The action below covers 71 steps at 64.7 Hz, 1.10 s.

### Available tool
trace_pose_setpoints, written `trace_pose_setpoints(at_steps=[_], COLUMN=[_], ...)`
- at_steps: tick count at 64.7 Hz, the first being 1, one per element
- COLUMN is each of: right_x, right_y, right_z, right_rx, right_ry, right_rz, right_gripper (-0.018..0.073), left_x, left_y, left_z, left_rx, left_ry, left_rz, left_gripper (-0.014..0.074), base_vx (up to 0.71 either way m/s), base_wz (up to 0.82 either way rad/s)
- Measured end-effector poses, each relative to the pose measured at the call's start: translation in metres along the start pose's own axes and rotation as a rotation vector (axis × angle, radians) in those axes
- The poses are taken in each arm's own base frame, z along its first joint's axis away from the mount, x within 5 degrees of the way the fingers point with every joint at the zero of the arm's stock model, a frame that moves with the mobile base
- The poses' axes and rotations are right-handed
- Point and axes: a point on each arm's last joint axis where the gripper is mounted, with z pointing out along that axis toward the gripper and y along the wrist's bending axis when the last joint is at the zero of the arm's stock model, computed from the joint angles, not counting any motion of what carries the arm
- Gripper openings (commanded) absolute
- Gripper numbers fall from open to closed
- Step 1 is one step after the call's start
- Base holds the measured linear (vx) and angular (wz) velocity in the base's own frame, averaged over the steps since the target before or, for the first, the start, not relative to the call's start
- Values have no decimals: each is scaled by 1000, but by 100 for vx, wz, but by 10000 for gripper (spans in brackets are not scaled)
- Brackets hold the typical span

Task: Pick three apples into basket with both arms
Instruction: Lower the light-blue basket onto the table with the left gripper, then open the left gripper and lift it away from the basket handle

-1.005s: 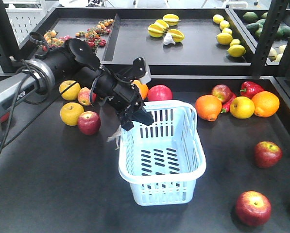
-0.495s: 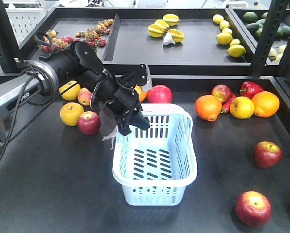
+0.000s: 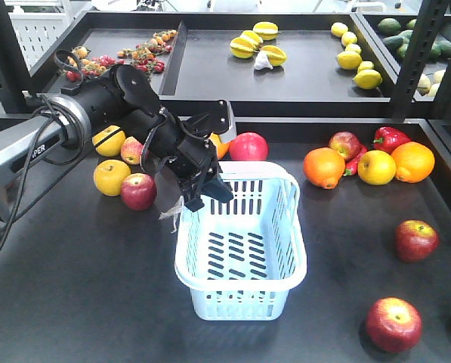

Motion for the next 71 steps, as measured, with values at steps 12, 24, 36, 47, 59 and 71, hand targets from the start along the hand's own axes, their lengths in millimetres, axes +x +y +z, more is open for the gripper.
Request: trace_pose_setpoints(at_steps=[12, 24, 36, 47, 59, 71], right_x=[0, 0, 0, 0, 0, 0], right_y=[0, 0, 0, 0, 0, 0], right_z=[0, 0, 0, 0, 0, 0], right_rx=[0, 0, 0, 0, 0, 0], right_ry=[0, 0, 0, 0, 0, 0], right_rz=[0, 0, 0, 0, 0, 0], right_gripper=[-5, -5, -5, -5, -5, -5], left_x=[0, 0, 0, 0, -10, -24], left_y=[0, 0, 0, 0, -5, -14], left_z=[0, 0, 0, 0, -16, -39], left_rx=[0, 0, 0, 0, -30, -67], left_ry=[0, 0, 0, 0, -16, -42], left_rz=[-1, -29, -96, -119, -100, -67], left_gripper=[177, 380, 532, 544, 544, 544], base_vx=[0, 0, 0, 0, 0, 0], base_wz=[0, 0, 0, 0, 0, 0])
